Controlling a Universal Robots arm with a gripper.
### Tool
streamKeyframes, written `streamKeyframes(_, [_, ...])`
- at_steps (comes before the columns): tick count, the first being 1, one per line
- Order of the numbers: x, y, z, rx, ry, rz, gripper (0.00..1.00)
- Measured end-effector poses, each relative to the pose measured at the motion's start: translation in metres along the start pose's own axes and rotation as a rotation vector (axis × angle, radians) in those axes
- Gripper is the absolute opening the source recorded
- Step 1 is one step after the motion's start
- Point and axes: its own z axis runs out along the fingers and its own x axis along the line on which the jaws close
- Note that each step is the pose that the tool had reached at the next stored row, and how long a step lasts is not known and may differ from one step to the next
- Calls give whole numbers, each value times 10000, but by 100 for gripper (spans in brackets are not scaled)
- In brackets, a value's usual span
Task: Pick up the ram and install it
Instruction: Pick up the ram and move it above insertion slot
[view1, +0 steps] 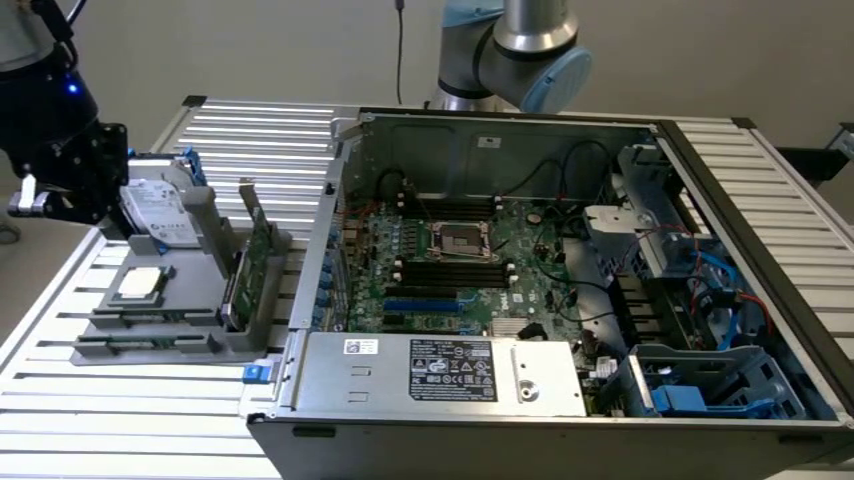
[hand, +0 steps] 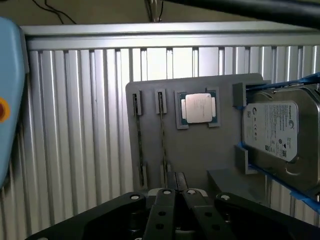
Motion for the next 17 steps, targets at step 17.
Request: streamKeyframes(17, [29, 112, 39, 15, 2, -1508, 36])
